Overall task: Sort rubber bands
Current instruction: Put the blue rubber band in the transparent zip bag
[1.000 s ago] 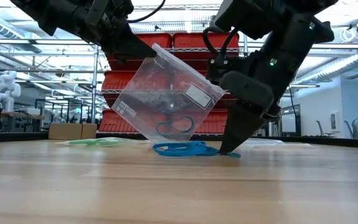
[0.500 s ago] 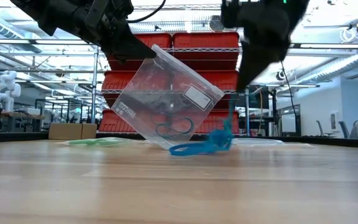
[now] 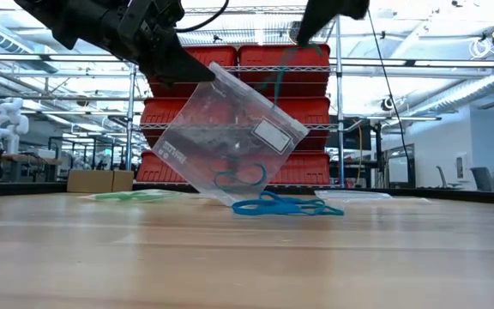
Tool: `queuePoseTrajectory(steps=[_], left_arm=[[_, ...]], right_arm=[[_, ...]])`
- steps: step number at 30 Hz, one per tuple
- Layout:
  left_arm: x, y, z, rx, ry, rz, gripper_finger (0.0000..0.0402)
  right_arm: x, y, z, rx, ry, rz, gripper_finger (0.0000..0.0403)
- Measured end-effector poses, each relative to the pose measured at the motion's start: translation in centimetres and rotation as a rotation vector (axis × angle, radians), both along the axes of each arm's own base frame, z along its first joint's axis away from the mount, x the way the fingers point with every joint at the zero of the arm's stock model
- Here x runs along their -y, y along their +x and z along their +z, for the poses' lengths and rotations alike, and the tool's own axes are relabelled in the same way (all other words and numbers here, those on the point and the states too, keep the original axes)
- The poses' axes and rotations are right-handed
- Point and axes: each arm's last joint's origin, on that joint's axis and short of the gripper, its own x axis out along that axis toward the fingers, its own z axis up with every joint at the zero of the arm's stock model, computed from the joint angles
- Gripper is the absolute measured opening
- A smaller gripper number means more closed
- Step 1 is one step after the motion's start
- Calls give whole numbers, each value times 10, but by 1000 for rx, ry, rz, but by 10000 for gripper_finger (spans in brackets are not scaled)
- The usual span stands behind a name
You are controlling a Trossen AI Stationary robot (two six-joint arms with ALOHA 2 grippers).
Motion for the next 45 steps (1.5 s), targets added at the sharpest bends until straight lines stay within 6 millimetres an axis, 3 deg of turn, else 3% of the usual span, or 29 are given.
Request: queuePoseTrajectory(steps=[11,21,28,31,35,41,45], left_arm=[[0,0,0,5,-1,0,0],[0,0,1,10,-1,0,0],[-2,0,1,8,23,68,0],[-5,0,1,8,52,151,0],[-7,-2,3,14,63,185,0],[-14,-14,10,-9,80,251,0],[-16,-28,13,-4,93,302,0]], right_arm=[[14,7,43,108,-17,-6,0],[35,13,43,99,-24,-55,0],[31,15,37,27,-1,50,1],[27,21,20,-37,29,78,8],[24,35,-22,-145,68,131,19],[34,60,-89,-130,210,257,2],[46,73,-120,-166,196,244,20]])
